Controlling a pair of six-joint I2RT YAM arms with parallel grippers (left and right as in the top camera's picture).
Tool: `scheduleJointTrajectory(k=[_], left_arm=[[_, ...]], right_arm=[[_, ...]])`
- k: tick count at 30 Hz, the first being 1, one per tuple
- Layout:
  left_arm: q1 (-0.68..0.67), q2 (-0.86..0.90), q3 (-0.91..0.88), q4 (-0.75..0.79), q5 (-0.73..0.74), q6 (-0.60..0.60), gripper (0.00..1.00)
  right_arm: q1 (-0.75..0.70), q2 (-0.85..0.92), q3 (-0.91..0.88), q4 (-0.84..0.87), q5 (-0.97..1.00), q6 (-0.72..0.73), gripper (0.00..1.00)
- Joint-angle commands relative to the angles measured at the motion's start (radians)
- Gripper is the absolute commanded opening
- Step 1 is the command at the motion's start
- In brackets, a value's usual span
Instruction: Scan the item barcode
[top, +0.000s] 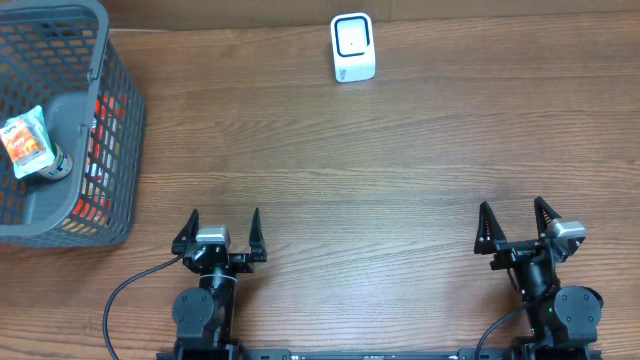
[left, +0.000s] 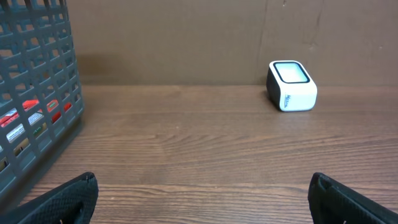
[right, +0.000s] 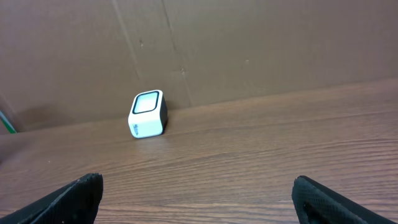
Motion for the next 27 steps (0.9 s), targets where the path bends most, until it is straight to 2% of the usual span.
scheduleJointTrajectory(k=[1,23,27], left_arm=[[-0.007,-0.007,-0.003,0.002,0.008,0.019,1.00],[-0.007,-0.007,-0.003,0.002,0.008,0.019,1.00],[-0.007,-0.007,-0.003,0.011,-0.047,0.051,0.99]], right_arm=[[-0.006,-0.009,-0.011,0.005,-0.003,0.003,1.00],[-0.006,-0.009,-0.011,0.005,-0.003,0.003,1.00],[-0.006,-0.009,-0.011,0.005,-0.003,0.003,1.00]])
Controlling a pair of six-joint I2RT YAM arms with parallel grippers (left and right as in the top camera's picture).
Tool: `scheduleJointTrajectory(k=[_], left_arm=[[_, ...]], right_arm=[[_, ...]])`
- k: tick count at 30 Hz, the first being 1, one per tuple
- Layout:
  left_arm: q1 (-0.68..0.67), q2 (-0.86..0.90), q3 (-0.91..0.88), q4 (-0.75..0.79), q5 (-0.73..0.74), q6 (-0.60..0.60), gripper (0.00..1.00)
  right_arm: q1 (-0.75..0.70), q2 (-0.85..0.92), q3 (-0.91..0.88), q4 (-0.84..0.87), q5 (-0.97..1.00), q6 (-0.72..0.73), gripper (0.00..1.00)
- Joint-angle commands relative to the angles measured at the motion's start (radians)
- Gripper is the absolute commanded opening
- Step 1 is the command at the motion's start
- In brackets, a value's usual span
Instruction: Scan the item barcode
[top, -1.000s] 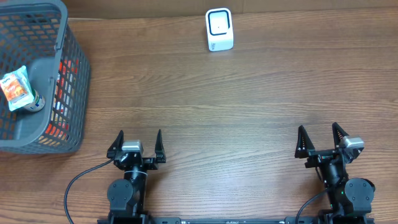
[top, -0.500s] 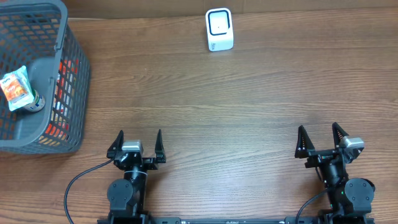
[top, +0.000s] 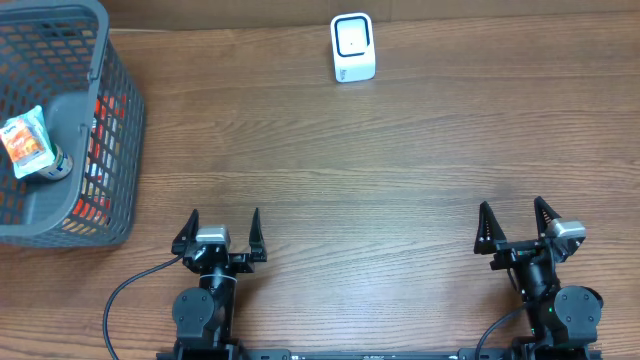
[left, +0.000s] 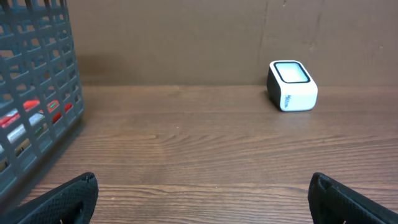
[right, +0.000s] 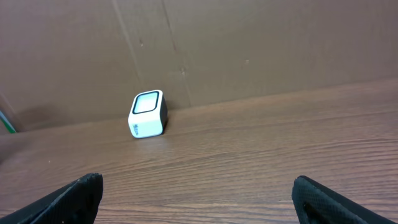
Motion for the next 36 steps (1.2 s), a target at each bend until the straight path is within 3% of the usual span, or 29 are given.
scheduleJointTrajectory(k=[1,11,16,21,24,30,36], left_arm=[[-0.007,-0.007,-0.003,0.012,-0.073,0.054,0.99],[-0.007,-0.007,-0.003,0.013,-0.107,0.059,0.99],[-0.007,-0.007,-0.003,0.000,0.065,-0.021,1.00],[-0.007,-0.007,0.013,-0.024,0.125,-0.080,1.00],[-0.007,-0.007,0.087,-0.129,0.130,-0.145,1.00],[-0.007,0.016,0.323,-0.275,0.119,-0.147,1.00],[-0.007,0.191,0.641,-0.397,0.141,-0.146,1.00]], right_arm=[[-0.006,-0.009,-0.011,0.005,-0.002,0.003,1.00],[-0.006,-0.009,-0.011,0.005,-0.002,0.003,1.00],[-0.006,-0.009,-0.011,0.005,-0.002,0.003,1.00],[-0.006,-0.009,-0.011,0.005,-0.002,0.003,1.00],[-0.006,-0.009,-0.011,0.005,-0.002,0.003,1.00],[-0.006,-0.009,-0.011,0.005,-0.002,0.004,1.00],[-0.006,-0.009,-0.011,0.005,-0.002,0.004,1.00]])
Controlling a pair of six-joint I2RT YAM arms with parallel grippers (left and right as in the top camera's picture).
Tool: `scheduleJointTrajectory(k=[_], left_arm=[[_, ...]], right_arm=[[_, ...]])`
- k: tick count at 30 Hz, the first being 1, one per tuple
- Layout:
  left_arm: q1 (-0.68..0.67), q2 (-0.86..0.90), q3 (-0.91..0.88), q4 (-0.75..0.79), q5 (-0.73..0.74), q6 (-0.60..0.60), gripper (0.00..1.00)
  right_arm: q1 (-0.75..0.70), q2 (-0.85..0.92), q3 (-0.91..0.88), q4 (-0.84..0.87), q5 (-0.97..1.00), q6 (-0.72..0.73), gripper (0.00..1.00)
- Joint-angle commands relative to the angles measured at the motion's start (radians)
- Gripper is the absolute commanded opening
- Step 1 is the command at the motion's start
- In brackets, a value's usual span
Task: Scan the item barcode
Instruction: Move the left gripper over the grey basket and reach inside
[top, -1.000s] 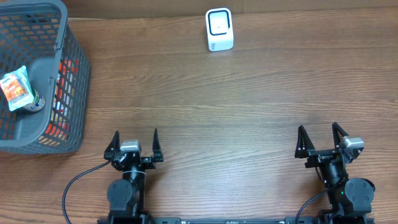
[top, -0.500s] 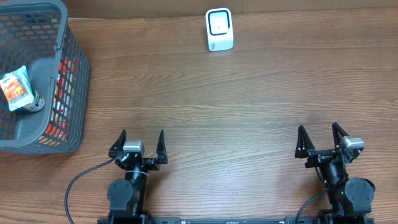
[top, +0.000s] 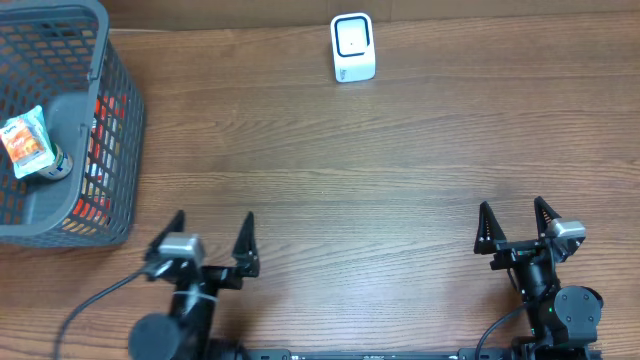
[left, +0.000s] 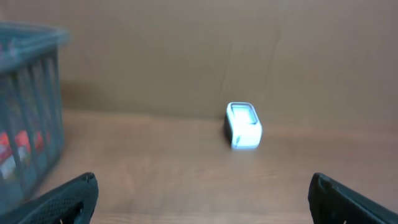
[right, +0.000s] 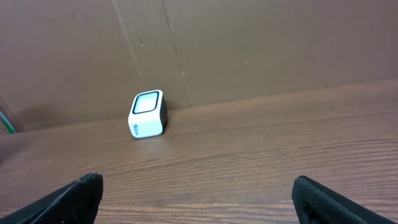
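A white barcode scanner (top: 353, 47) stands at the table's far edge; the left wrist view shows the scanner (left: 243, 126) blurred, and the right wrist view has the scanner (right: 147, 114) sharp. A grey basket (top: 120, 120) at the far left holds a white and orange packet (top: 24, 140) and red packaged goods (top: 100, 140). My left gripper (top: 210, 238) is open and empty near the front edge, left of centre. My right gripper (top: 512, 222) is open and empty at the front right.
A brown cardboard wall (right: 249, 43) backs the table behind the scanner. The basket's grey wall (left: 25, 143) fills the left side of the left wrist view. A black cable (top: 85, 310) runs from the left arm's base.
My left gripper has shifted left and lifted from its rest pose; its view is blurred and shows the scanner smaller and lower against the wall. The right arm has not moved.
At both earlier moments the two grippers stood open and still at the front edge, with the items in the basket and the scanner at the back. Now only the left arm has left that pose, still open and empty.
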Motion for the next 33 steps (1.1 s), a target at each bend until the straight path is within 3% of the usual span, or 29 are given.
scheduleJointTrajectory(k=[1,5,9,16,22,33], left_arm=[[-0.007,0.135,0.198,-0.060,0.039,-0.013,1.00],[-0.007,0.352,0.479,-0.228,0.093,-0.006,1.00],[-0.007,0.679,0.912,-0.576,0.104,0.043,1.00],[-0.007,1.017,1.353,-0.939,0.103,0.104,1.00],[-0.007,1.136,1.443,-0.952,0.079,0.104,1.00],[0.000,1.276,1.443,-0.858,-0.230,0.001,1.00]], right_arm=[[-0.006,-0.009,-0.011,0.005,-0.003,0.003,1.00],[-0.006,-0.009,-0.011,0.005,-0.003,0.003,1.00],[-0.006,-0.009,-0.011,0.005,-0.003,0.003,1.00],[-0.006,-0.009,-0.011,0.005,-0.003,0.003,1.00],[-0.006,-0.009,-0.011,0.005,-0.003,0.003,1.00],[-0.006,-0.009,-0.011,0.005,-0.003,0.003,1.00]])
